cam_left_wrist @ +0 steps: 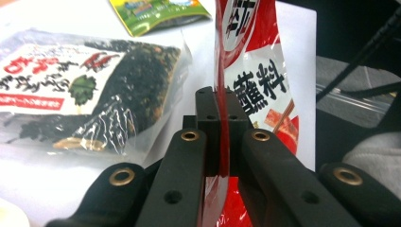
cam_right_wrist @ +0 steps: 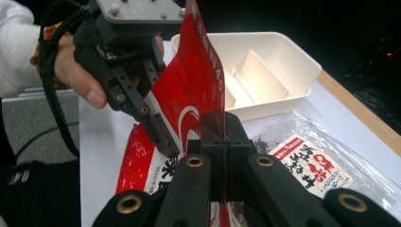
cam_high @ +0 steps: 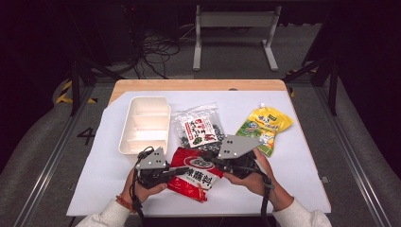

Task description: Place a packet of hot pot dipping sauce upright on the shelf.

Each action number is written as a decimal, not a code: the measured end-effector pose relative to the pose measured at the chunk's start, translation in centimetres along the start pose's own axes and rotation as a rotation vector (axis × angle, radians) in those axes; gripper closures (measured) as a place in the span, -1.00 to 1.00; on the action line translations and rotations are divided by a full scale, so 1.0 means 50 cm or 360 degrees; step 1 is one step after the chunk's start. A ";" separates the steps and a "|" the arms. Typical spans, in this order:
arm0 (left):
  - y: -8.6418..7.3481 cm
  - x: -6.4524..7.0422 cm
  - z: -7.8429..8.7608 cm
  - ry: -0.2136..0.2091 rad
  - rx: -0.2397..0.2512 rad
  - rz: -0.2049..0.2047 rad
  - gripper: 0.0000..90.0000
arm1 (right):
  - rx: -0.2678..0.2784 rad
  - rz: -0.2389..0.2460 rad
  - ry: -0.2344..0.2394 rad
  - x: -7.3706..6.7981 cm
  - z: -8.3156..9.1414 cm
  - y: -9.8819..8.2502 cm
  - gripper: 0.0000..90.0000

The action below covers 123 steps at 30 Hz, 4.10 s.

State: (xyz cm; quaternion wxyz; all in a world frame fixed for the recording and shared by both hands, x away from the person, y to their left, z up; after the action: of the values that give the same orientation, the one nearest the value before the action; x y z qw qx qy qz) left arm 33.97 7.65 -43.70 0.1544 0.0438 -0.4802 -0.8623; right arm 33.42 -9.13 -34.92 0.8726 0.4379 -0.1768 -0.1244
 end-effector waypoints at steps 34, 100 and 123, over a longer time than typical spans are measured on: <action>0.136 -0.150 0.186 0.0385 0.0308 -0.0018 1.00 | -0.0008 -0.0703 -0.0460 0.073 0.194 -0.387 -0.22; 0.002 -0.476 0.170 0.0632 -0.0044 0.0246 1.00 | -0.0067 -0.0875 -0.0586 0.033 0.230 -0.459 -0.24; -0.024 -0.413 0.218 0.0747 -0.0033 0.0283 0.84 | -0.0115 -0.0884 -0.0644 0.071 0.231 -0.464 -0.07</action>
State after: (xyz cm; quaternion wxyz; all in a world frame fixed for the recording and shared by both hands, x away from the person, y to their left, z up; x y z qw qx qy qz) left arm 50.82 23.49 -40.35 0.3373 0.1988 -0.4242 -0.8165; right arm 30.38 -32.37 -46.56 0.7675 0.4047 -0.2159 -0.4478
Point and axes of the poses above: each handheld gripper's, and its own axes: z roughly backward along the jaws, y roughly out of its top, x roughly to its right, the point moved 6 cm from there along -z, roughly forward along the jaws, and after that the axes turned 4 degrees about -x, right-handed, at the moved point
